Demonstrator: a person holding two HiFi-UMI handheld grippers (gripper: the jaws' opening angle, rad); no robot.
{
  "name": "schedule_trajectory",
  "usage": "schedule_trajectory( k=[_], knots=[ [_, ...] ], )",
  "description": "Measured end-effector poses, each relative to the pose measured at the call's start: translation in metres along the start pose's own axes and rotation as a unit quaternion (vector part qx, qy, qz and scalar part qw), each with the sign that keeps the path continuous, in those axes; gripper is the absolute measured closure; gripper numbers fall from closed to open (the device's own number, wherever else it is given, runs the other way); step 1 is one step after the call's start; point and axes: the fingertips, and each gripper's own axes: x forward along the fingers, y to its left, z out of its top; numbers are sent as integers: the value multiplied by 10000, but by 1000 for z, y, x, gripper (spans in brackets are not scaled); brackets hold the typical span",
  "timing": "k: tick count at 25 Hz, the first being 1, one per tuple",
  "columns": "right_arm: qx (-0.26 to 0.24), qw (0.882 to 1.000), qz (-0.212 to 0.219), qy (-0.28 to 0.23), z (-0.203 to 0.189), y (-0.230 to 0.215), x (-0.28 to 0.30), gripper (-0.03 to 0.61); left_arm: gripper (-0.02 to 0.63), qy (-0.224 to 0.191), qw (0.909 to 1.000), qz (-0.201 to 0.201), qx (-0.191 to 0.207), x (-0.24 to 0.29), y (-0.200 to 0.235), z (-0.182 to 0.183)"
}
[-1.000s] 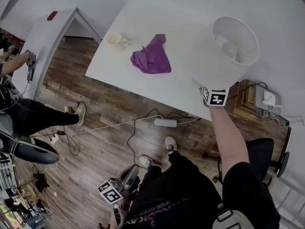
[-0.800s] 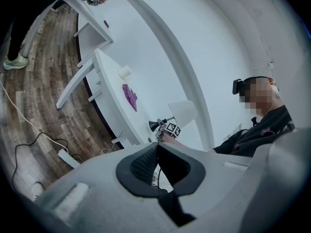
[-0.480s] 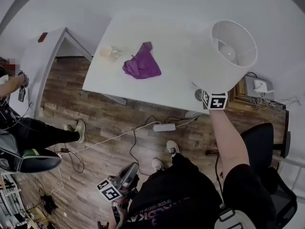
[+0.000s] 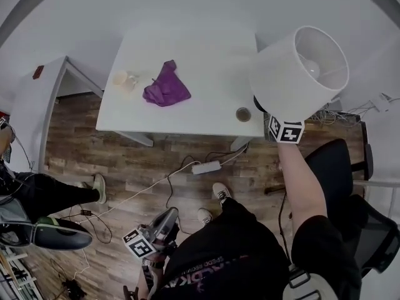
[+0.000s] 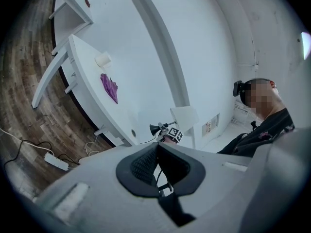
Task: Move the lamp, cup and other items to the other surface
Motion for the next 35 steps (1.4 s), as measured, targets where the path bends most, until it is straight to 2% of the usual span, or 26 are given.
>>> schedule_trajectory(
  k=[10,18,29,35],
  knots=[
    [144,9964,-829,-97,0,-72,-87,419,615,499,9973,-527,107,17,-16,-17],
    [184,9897,-1404,-212,2,-112,-167,419,616,910,9913,-929,198,22,-31,-33],
    [213,9747,-2216,-177,-13,-151,-302,419,617,1699,9743,-1476,22,11,-48,-84],
    [310,9645,-2618,-177,-27,-178,-365,419,616,1971,9660,-1671,9,17,-59,-107]
  ],
)
